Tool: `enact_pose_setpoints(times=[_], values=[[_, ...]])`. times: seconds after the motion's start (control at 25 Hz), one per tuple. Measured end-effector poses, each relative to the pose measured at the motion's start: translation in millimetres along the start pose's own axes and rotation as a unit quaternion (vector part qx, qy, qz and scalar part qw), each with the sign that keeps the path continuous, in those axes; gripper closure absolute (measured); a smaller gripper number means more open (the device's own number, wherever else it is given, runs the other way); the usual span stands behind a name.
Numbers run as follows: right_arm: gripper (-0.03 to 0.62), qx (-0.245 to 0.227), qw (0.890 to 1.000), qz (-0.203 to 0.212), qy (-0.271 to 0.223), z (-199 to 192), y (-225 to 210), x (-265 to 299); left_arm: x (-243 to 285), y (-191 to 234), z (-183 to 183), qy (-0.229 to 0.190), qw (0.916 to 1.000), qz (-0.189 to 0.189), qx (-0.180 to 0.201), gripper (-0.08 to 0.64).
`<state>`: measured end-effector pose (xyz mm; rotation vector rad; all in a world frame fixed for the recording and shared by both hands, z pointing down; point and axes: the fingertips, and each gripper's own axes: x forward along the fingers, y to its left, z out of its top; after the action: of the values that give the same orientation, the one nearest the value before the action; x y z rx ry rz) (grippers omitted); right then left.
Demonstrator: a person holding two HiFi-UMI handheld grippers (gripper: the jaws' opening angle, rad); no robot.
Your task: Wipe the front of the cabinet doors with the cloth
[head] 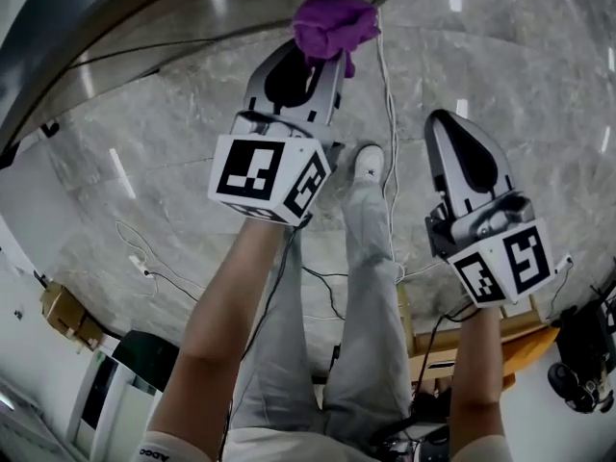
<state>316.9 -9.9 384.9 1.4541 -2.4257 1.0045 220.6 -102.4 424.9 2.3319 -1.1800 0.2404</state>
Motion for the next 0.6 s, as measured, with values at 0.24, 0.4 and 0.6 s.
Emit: enact_pose_setpoints(times=[0.24, 0.4, 0.6], values=[[0.565, 0.031, 0.999, -0.027, -0.021, -7, -40, -27, 48, -39, -24, 0.03, 0.9992, -0.021, -0.015, 0.477], [0.565, 0.043, 0.998, -0.038, -0.025, -13, -46, -39, 65, -34, -24, 0.04, 0.999, -0.009, -0.019, 0.477], [0.565, 0.045, 0.998, -0.047, -0.02, -24, -48, -43, 70, -13, -24, 0.045, 0.9986, 0.012, -0.022, 0.477]])
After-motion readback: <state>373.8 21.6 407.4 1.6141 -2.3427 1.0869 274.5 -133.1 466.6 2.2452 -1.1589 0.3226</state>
